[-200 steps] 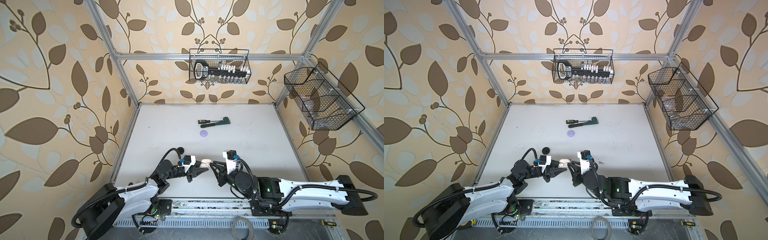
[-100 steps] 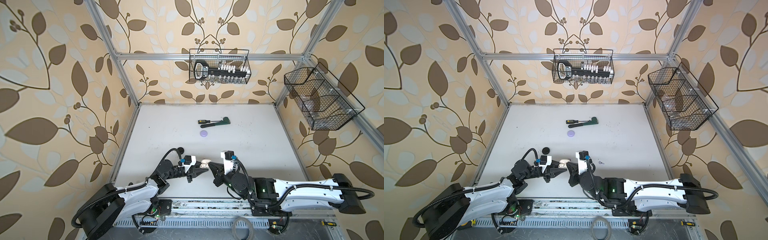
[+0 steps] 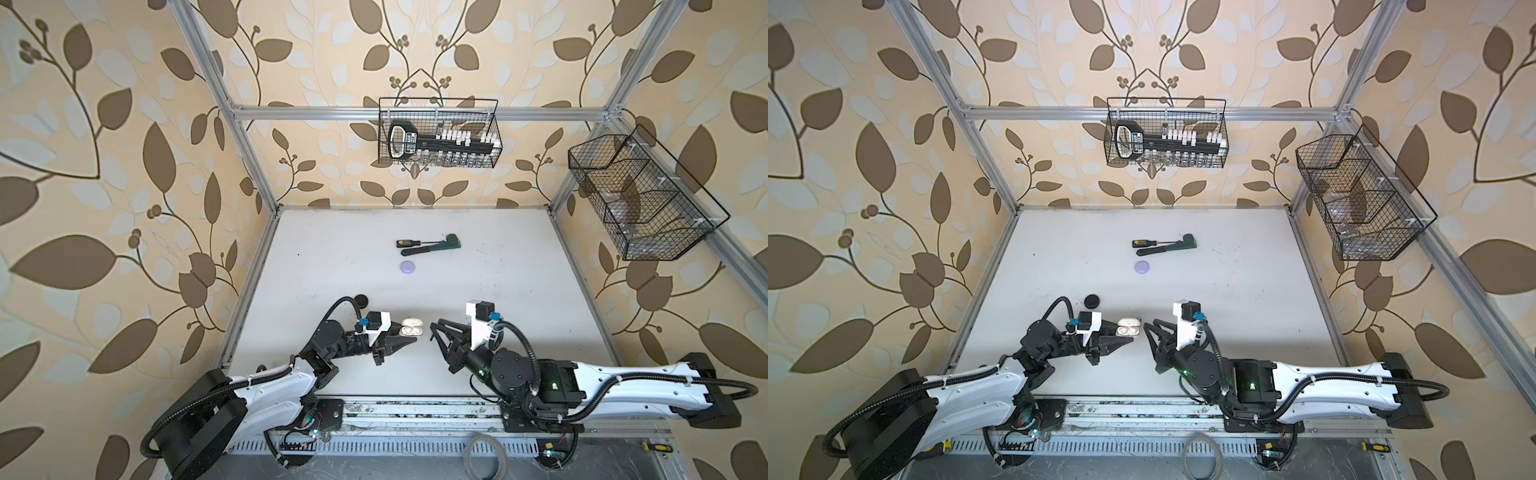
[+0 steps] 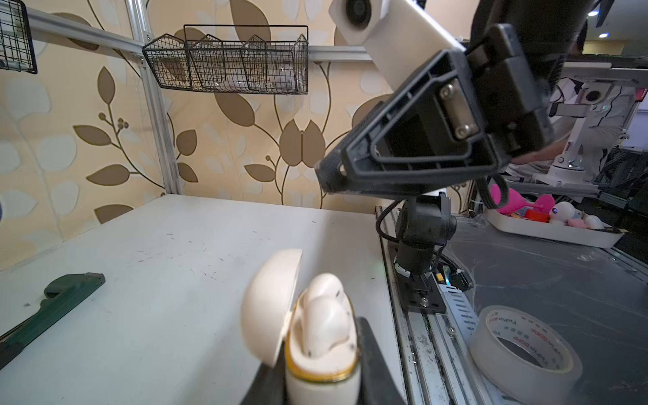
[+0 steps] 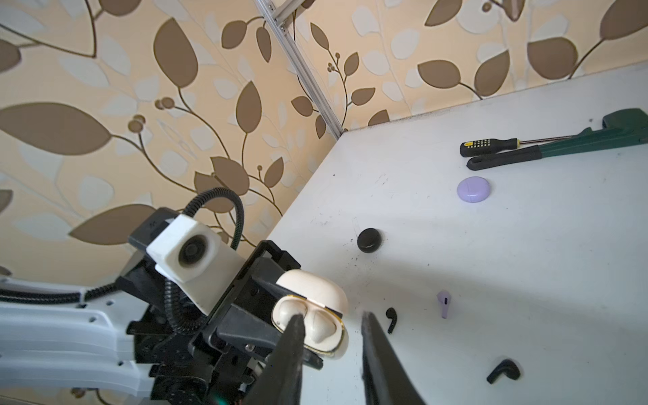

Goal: Insert the wireless bluetooth earbuds into the charging case

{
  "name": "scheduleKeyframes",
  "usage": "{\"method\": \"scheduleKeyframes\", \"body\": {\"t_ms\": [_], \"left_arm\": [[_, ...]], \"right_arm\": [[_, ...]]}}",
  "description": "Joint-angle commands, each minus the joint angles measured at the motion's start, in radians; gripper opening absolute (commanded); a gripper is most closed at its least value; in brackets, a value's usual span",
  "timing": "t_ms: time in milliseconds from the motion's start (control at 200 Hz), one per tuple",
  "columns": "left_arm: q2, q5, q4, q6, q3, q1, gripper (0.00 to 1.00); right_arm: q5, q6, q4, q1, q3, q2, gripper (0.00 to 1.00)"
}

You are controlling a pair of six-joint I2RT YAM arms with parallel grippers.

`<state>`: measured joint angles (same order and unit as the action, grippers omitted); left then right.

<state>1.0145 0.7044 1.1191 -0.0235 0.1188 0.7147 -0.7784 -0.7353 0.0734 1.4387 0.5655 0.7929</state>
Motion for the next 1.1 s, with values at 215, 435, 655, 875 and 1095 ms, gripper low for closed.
{"method": "scheduleKeyframes", "body": {"t_ms": [215,435,655,875,1095], "left_arm": [[0.011,0.096,0.076,0.004,0.039,0.008,0.00],[0.028,0.117,0.085,-0.008,0.048,0.008,0.00],[0.034,0.128,0.087,-0.014,0.053,0.008,0.00],[0.042,0.086,0.077,-0.029,0.057,0.008,0.00],[0.008,-0.303,-0.090,-0.127,0.076,0.008,0.00]], "right_arm": [[0.424,0.106,0.216,-0.253,-0.133,0.028,0.35],[0.527,0.157,0.326,-0.256,-0.110,0.125,0.33],[0.537,0.254,0.363,-0.196,-0.105,0.113,0.32],[0.406,0.290,0.279,-0.151,-0.107,0.035,0.33],[0.144,0.106,-0.069,-0.198,-0.090,-0.139,0.39]]}}
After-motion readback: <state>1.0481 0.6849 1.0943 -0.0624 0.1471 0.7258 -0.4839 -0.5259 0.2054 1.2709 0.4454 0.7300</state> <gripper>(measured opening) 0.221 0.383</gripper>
